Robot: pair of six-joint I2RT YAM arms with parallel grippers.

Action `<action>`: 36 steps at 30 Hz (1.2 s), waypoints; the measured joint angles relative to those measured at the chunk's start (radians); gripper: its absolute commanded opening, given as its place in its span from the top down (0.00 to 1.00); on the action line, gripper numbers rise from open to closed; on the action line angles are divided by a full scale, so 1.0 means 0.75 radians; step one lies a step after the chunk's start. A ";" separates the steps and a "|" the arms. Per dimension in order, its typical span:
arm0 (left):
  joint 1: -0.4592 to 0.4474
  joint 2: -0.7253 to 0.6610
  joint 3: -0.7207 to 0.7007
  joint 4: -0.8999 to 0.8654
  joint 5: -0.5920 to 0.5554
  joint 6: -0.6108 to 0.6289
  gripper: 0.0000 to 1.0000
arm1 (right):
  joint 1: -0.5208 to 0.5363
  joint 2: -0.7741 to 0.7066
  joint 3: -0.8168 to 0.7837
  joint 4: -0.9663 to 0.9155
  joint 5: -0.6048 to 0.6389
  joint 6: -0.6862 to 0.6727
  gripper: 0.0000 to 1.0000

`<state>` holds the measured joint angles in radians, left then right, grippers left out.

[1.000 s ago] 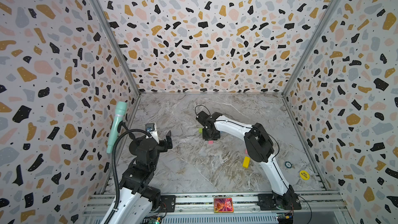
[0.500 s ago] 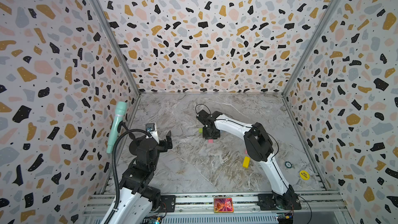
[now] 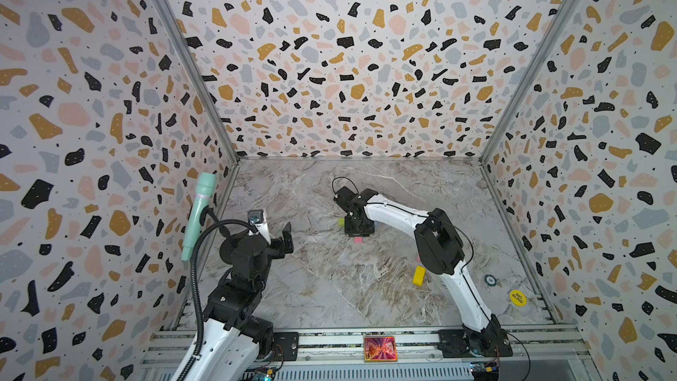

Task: Assemble the letter t with building blocks
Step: Assemble the building block at the center of the board.

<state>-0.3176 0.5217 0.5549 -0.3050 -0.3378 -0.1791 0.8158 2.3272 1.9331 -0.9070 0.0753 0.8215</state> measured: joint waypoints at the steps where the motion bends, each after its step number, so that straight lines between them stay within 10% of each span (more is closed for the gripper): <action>1: 0.000 0.000 0.001 0.000 0.000 0.000 0.01 | 0.000 0.000 0.000 0.000 0.000 0.000 0.84; 36: 0.000 0.000 0.001 0.001 0.000 0.001 0.01 | -0.004 0.016 0.026 -0.016 0.004 -0.021 0.84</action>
<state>-0.3176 0.5217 0.5552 -0.3046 -0.3378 -0.1783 0.8131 2.3394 1.9526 -0.9188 0.0784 0.8059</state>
